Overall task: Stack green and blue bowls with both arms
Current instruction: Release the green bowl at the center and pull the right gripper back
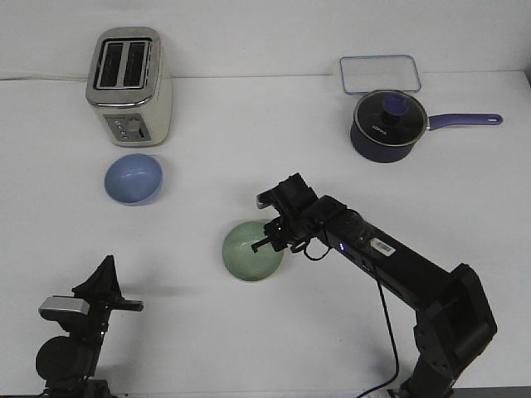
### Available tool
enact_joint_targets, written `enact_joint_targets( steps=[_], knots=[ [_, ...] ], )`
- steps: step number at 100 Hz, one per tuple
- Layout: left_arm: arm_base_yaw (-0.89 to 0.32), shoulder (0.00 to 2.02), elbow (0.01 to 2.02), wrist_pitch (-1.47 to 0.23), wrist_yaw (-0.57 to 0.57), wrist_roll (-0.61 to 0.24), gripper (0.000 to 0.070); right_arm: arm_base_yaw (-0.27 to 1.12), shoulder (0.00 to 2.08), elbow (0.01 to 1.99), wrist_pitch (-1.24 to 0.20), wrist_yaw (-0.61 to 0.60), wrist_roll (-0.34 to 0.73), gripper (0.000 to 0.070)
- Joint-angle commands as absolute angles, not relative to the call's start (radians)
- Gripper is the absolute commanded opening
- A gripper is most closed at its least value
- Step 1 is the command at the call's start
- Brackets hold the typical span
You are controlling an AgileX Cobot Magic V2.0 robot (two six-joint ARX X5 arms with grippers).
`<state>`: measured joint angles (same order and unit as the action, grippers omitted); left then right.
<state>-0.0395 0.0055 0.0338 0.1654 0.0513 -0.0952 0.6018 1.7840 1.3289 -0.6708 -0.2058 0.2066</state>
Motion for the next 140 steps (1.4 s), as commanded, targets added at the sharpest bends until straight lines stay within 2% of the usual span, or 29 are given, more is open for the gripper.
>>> enact_joint_targets(
  steps=[1,14,33,54,77,100,127,140],
  knots=[
    [-0.039,0.003,0.014,0.179,0.051,-0.088,0.0012,0.611,1.804,1.347,-0.672,-0.206,0.21,0.0],
    [-0.039,0.003,0.014,0.179,0.051,-0.088,0.0012,0.611,1.804,1.347,-0.684,-0.207,0.212,0.0044],
    [-0.039,0.003,0.014,0.179,0.051,-0.088,0.0012,0.611,1.804,1.347,-0.684,-0.209,0.217,0.0322],
    [-0.039,0.003,0.014,0.179,0.051,-0.088,0.0012,0.608,1.8,1.348,-0.684,-0.208,0.233,0.0512],
    [-0.039,0.003,0.014,0.179,0.051,-0.088,0.0012,0.555,1.715,1.349,-0.686,-0.208,0.226,0.0522],
    [-0.039,0.003,0.014,0.179,0.051,-0.088,0.0012,0.414,1.53,1.349,-0.707,-0.201,0.173,0.0522],
    [-0.039,0.003,0.014,0.179,0.051,-0.088,0.0012,0.249,1.307,1.348,-0.763,-0.043,0.045,0.0522],
    [-0.039,0.003,0.014,0.179,0.051,-0.088,0.0012,0.197,1.23,1.336,-0.778,-0.019,0.009,0.0521]
  ],
)
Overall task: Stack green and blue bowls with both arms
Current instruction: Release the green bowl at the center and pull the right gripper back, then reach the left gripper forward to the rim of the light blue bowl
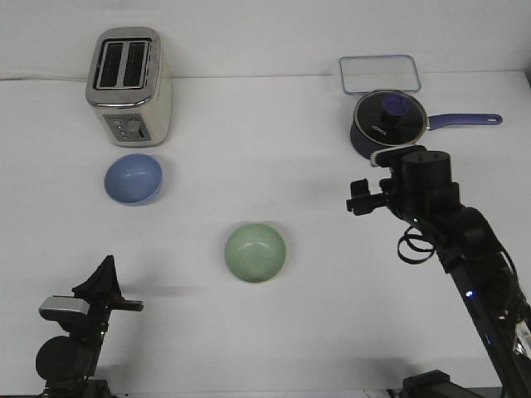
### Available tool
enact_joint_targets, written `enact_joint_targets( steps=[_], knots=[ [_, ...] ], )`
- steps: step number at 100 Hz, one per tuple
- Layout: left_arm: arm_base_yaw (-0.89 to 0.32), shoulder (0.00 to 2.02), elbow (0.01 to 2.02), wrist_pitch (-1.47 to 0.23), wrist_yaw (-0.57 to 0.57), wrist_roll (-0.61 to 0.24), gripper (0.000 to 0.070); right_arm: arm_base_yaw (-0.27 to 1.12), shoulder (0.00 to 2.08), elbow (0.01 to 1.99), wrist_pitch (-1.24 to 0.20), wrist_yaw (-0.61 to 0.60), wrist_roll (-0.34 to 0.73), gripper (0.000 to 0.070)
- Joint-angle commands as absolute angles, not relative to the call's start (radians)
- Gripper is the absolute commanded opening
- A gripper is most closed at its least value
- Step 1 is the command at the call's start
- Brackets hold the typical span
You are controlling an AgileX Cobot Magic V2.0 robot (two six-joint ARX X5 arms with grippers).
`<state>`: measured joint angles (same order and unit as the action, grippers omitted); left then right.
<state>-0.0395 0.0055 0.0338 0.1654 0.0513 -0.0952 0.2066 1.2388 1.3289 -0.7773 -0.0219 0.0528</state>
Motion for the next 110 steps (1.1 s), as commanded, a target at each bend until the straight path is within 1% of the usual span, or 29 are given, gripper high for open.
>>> enact_joint_targets(
  steps=[1,12,21,51,62,74,83,110],
  knots=[
    [-0.039,0.003,0.014,0.179,0.051,-0.088,0.0012,0.194,1.225,1.333,-0.777,-0.018,0.007,0.0521],
    [-0.039,0.003,0.014,0.179,0.051,-0.088,0.0012,0.161,1.164,1.276,-0.757,-0.019,0.003,0.0522],
    [-0.039,0.003,0.014,0.179,0.051,-0.088,0.0012,0.14,1.104,1.181,-0.69,-0.019,0.003,0.0521],
    [-0.039,0.003,0.014,0.179,0.051,-0.088,0.0012,0.131,0.883,0.768,-0.344,-0.035,0.01,0.0521],
    [-0.039,0.003,0.014,0.179,0.051,-0.088,0.0012,0.131,0.814,0.633,-0.218,-0.047,0.007,0.0522],
    [-0.039,0.003,0.014,0.179,0.051,-0.088,0.0012,0.131,0.758,0.529,-0.101,-0.053,0.004,0.0521],
    [-0.039,0.003,0.014,0.179,0.051,-0.088,0.0012,0.131,0.73,0.495,-0.054,-0.054,0.004,0.0521],
    [-0.039,0.003,0.014,0.179,0.051,-0.088,0.0012,0.131,0.719,0.494,-0.052,-0.054,0.011,0.0521]
  ],
)
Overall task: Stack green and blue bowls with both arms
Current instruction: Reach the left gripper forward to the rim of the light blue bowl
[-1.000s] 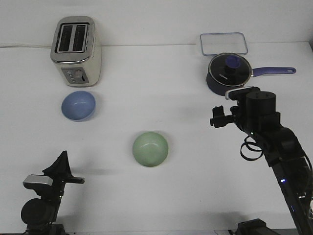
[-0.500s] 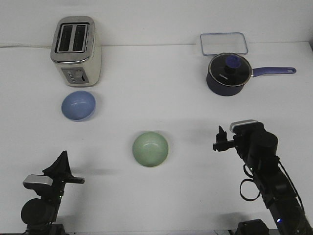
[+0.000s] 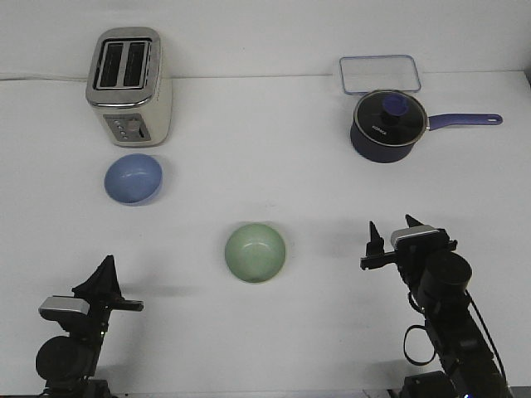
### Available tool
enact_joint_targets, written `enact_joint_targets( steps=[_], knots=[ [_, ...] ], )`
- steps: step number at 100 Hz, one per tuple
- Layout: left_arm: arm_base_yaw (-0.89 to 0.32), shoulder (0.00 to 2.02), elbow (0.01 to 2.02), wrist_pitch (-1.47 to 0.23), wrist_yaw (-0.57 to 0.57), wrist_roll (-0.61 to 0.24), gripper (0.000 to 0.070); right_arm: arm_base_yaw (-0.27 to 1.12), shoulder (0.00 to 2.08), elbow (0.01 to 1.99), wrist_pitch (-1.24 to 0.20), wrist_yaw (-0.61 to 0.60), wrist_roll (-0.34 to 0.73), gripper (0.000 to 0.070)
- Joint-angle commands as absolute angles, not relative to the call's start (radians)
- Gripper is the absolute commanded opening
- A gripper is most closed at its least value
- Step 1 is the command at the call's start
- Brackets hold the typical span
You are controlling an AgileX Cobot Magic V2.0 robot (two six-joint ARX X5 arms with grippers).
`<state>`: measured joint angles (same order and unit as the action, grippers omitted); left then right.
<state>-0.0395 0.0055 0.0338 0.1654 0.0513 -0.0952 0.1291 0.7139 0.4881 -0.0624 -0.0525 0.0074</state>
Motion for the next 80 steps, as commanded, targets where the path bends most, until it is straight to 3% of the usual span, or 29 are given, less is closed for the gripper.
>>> enact_joint_targets(
  steps=[1,54,67,80],
  knots=[
    [-0.039,0.003,0.014,0.179,0.051,-0.088,0.0012,0.131,0.719,0.494,-0.052,-0.054,0.011,0.0521],
    [-0.039,0.007,0.078,0.2,0.047,-0.1,0.0012,0.131,0.719,0.495,-0.052,-0.054,0.011,0.0521],
    [-0.039,0.05,0.201,0.081,0.047,-0.186,0.0012,0.131,0.719,0.494,-0.052,-0.054,0.011,0.0522],
    [-0.039,0.166,0.365,-0.039,0.047,-0.192,0.0012,0.131,0.719,0.494,-0.052,-0.054,0.011,0.0521]
  ],
)
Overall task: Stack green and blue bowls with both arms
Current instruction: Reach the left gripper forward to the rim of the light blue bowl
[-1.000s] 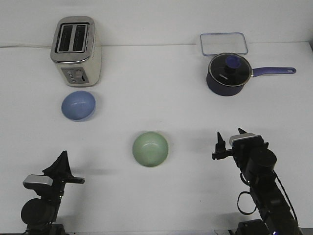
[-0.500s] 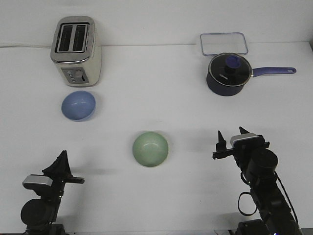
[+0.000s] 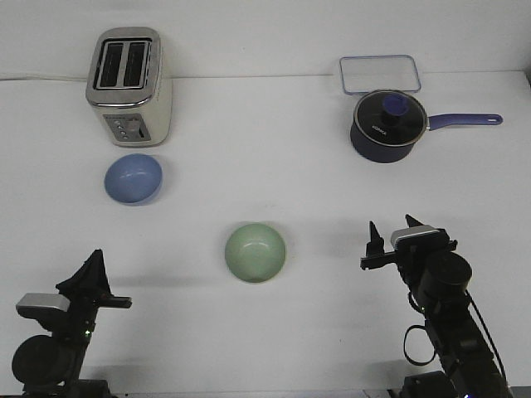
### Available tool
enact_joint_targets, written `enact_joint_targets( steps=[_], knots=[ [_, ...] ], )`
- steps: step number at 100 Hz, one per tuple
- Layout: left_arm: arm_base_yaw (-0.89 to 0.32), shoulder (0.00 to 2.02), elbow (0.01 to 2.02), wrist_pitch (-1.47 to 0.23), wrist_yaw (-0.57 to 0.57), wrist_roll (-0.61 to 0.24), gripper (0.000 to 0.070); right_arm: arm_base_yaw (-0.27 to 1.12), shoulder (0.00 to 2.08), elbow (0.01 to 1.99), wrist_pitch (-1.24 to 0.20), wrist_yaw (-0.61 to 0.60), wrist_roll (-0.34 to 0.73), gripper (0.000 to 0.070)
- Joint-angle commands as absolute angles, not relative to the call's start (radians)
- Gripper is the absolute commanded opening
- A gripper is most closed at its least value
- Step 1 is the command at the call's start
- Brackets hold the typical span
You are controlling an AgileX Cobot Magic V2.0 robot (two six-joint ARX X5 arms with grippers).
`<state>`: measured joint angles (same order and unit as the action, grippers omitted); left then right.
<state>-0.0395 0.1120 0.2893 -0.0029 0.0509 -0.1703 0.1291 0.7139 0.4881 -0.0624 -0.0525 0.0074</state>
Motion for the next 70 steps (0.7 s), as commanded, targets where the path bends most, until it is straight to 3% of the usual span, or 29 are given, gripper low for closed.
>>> enact_joint_targets(
  steps=[1,36,54,70],
  knots=[
    [-0.039,0.178,0.379,-0.049,0.047,-0.191,0.0012,0.131,0.719,0.494,-0.052,-0.054,0.011,0.0521],
    [-0.039,0.707,0.886,-0.404,0.064,-0.134,0.0012,0.131,0.719,0.495,-0.052,-0.054,0.011,0.0521],
    [-0.039,0.997,1.119,-0.653,0.087,-0.037,0.0012,0.131,0.719,0.495,-0.052,-0.054,0.011,0.0521],
    [-0.039,1.14,1.222,-0.699,0.087,-0.036,0.0012,0.131,0.719,0.494,-0.052,-0.054,0.011,0.0522]
  ],
)
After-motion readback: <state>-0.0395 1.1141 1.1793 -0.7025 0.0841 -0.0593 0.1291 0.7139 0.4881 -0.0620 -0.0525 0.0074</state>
